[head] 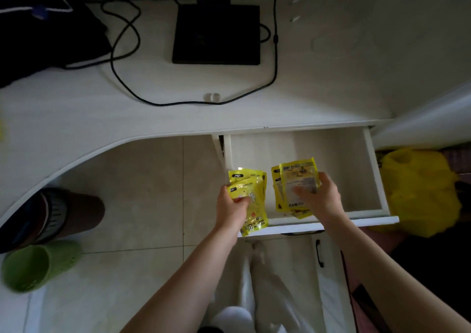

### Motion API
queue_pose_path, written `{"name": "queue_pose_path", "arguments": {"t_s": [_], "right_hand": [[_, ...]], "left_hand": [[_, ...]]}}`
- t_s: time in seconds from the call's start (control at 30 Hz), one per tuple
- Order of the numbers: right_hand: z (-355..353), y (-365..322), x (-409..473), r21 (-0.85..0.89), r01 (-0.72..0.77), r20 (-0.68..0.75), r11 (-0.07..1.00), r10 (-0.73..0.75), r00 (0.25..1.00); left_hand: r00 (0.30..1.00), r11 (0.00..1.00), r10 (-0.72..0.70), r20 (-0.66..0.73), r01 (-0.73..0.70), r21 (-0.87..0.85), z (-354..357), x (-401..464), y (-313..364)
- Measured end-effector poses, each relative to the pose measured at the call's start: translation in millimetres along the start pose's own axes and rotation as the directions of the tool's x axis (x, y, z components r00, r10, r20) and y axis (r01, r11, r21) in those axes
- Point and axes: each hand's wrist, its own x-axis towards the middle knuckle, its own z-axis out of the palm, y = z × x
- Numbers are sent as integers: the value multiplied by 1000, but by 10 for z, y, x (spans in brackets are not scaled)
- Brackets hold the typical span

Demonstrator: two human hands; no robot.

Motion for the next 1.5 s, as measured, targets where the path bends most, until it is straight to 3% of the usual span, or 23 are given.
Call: {"name": "queue_pose_path", "arguments": {"t_s": [0.23,0.43,0.63,0.93,1.2,1.3,1.5], "right_hand": [[144,203,412,-99,-66,25,993,68,997],[240,455,753,-102,-158,78,982,166,983],[370,607,1061,-121,-103,236,987,129,963],[417,846,1272,-371,25,370,928,123,921],[248,850,1220,-472,-18,345,881,203,916],[95,802,1177,-495,-12,338,869,206,918],[-152,548,923,-535,191,388,823,39,921]], "left_hand": [[999,988,-45,2,44,150,373,466,-122],[996,912,-55,-72,80,402,597,686,-238],[992,932,-104,-73,123,342,802,922,-306],[981,908,-156,-114,187,375,869,1112,-527],[980,897,-158,-123,194,396,841,988,-493],[987,885,-125,-100,157,439,833,865,-441],[999,868,15,-45,10,496,719,493,-206]]}}
